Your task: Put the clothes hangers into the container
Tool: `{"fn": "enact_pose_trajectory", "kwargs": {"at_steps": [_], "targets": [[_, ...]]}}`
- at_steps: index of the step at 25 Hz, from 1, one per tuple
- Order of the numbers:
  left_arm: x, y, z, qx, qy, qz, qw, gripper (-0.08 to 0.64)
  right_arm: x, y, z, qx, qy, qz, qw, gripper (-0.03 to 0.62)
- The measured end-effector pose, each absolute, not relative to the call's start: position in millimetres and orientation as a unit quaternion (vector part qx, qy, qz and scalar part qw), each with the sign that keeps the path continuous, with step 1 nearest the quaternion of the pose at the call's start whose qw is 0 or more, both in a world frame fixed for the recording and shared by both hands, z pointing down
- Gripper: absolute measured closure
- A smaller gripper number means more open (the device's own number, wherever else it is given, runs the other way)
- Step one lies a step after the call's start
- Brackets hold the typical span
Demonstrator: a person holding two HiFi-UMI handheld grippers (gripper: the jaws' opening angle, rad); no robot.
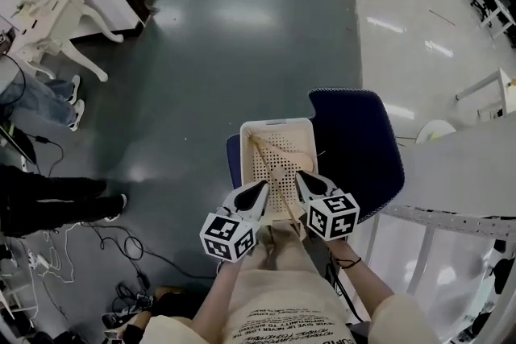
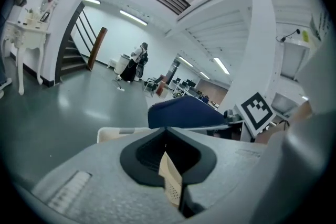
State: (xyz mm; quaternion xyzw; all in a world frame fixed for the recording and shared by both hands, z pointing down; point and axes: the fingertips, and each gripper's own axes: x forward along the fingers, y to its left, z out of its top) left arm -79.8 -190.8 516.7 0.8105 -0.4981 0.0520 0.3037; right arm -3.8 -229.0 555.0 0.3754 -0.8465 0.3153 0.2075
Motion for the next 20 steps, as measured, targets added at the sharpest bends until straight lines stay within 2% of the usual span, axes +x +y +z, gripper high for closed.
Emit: {"fn": "enact_pose_trajectory", "kwargs": {"at_steps": [13,20], "targets": [[-106.2,-193.7,402.3,0.826,-0.537,0.013,0.17,0.537,-8.5,-236.8,413.9,0.345,-0.913,0.206,0.072,0.589],[-124.2,-200.0,353.6,0.82,-0.561,-0.006,0.112,0.537,-6.4,-243.8,358.0,0.339,-0.93,0.138,0.027,0.589]]}}
